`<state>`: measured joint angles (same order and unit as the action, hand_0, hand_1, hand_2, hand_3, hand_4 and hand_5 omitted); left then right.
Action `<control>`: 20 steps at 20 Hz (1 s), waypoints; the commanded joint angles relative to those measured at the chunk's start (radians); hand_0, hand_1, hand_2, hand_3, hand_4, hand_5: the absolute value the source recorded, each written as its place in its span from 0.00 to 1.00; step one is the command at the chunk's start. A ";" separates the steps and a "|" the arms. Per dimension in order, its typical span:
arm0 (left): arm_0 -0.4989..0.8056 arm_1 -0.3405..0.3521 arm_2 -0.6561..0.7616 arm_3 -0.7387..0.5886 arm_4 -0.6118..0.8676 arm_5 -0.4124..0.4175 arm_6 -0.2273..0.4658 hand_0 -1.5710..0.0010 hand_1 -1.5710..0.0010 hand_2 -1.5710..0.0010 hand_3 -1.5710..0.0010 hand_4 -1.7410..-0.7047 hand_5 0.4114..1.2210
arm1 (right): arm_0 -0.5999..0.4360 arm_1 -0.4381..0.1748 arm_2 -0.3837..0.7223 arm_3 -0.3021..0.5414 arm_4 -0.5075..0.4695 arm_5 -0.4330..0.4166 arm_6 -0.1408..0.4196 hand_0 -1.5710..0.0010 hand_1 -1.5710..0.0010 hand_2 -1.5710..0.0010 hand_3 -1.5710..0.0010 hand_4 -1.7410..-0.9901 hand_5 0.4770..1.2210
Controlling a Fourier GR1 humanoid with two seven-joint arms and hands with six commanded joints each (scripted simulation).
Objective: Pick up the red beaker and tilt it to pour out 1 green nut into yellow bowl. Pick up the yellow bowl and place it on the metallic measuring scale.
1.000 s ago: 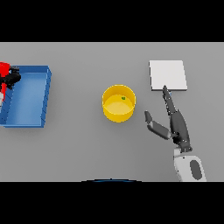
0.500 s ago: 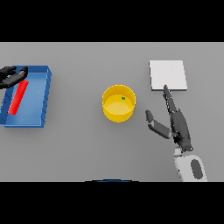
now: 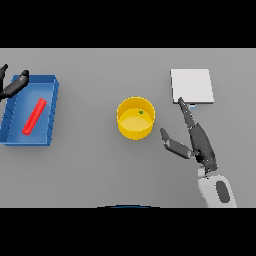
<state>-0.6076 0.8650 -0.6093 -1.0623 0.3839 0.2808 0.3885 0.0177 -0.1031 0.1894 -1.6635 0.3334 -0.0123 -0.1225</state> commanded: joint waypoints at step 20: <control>0.013 0.004 0.020 -0.036 0.038 -0.008 -0.026 1.00 1.00 1.00 1.00 0.98 0.34 | -0.614 -0.299 0.456 0.344 0.534 0.411 -0.080 1.00 1.00 1.00 1.00 0.69 0.30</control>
<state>-0.5952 0.8691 -0.5897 -1.0982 0.4219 0.2730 0.3623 -0.5970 -0.4015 0.6446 -1.3196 0.8680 0.3983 -0.1990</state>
